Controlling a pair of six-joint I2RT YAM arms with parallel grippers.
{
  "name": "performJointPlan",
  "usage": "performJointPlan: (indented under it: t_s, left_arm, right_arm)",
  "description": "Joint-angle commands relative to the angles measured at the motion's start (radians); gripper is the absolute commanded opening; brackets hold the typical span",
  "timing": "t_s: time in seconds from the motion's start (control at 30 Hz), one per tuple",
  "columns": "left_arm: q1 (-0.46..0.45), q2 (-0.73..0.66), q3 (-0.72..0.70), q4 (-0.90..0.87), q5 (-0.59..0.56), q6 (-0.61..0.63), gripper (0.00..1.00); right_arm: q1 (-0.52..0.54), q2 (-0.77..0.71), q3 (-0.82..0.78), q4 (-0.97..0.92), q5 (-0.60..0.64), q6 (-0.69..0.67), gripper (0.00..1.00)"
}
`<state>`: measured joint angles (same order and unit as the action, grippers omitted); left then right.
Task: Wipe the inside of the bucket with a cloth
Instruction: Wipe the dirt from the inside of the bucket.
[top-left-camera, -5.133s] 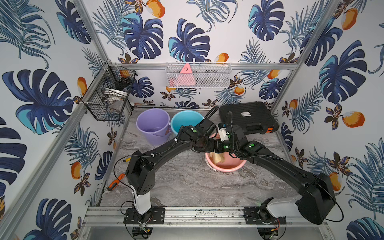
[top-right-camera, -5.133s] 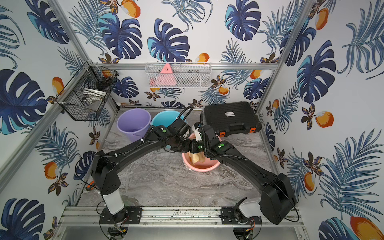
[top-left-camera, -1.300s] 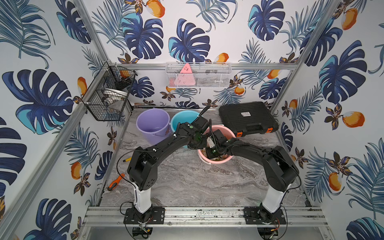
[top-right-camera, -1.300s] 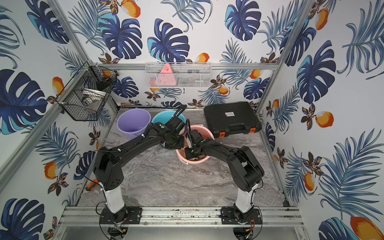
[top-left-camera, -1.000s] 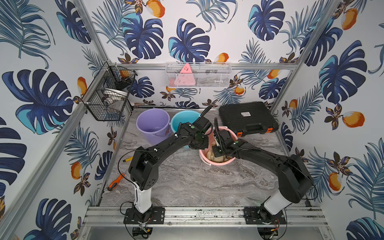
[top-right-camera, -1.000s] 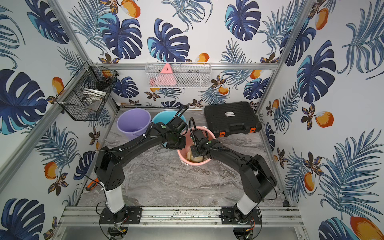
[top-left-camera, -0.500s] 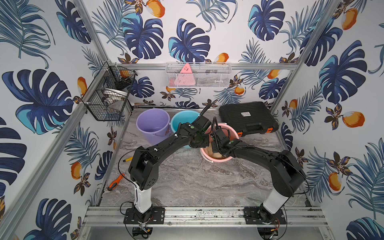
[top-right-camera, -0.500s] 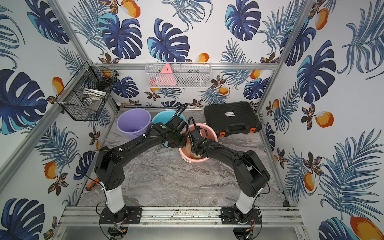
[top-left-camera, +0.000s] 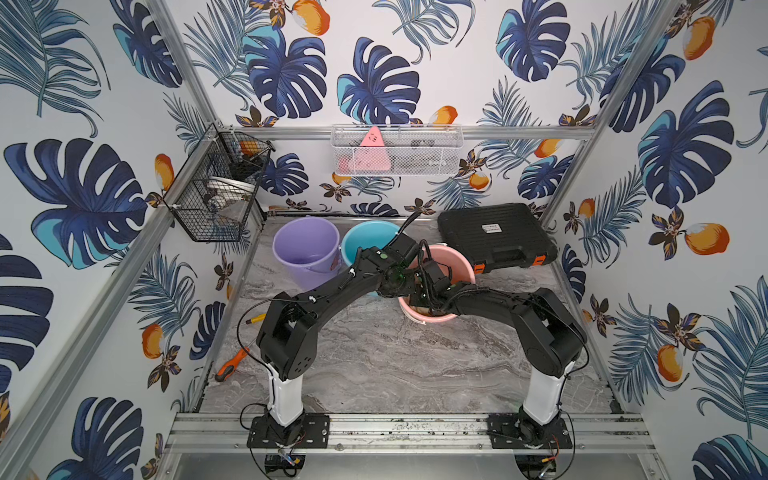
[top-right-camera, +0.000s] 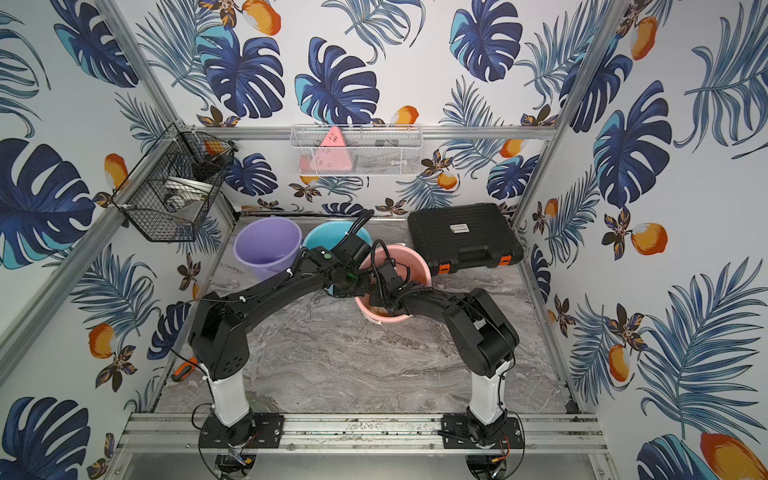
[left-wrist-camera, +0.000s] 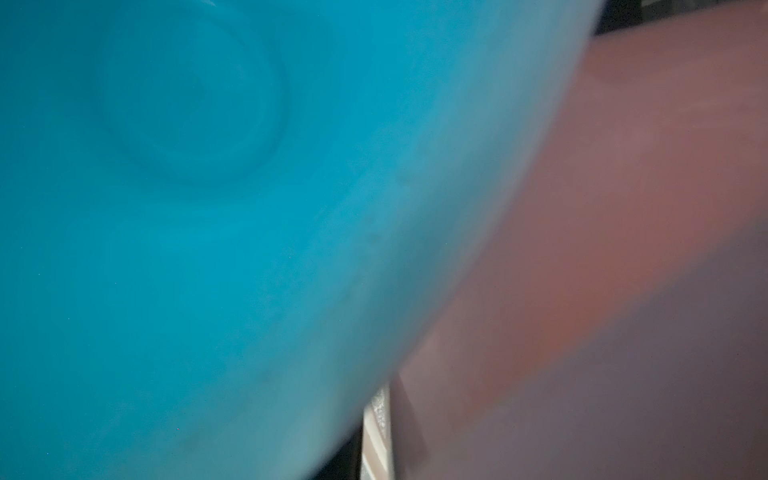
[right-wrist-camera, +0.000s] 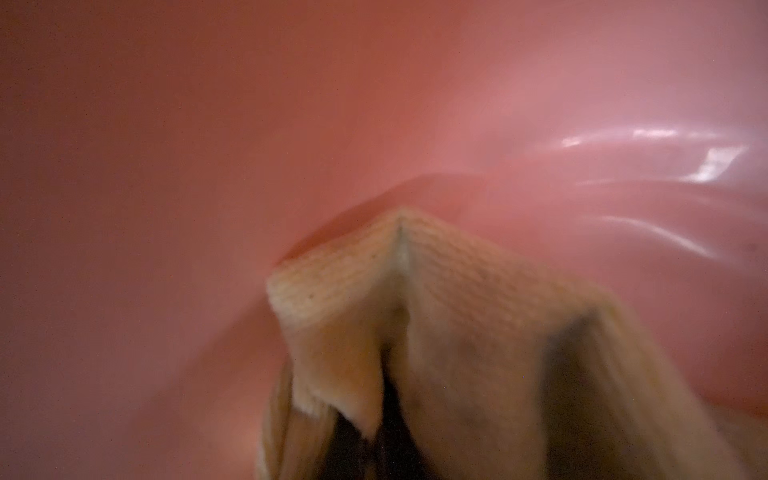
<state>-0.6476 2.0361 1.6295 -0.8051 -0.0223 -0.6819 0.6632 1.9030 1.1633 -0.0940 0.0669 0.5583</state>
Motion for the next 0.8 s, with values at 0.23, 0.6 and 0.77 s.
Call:
performJointPlan:
  t_s: [0.23, 0.6, 0.77]
  left_arm:
    - [-0.030, -0.046, -0.032, 0.051, -0.055, 0.080, 0.00]
    - [-0.094, -0.071, -0.140, 0.183, -0.215, 0.032, 0.00]
    - [-0.100, -0.073, -0.176, 0.242, -0.203, 0.002, 0.00]
  right_arm:
    - [0.015, -0.010, 0.055, -0.264, -0.415, -0.229, 0.00]
    - [0.015, -0.196, 0.084, -0.536, -0.281, -0.329, 0.00]
    - [0.014, -0.248, 0.040, -0.461, -0.446, -0.246, 0.00]
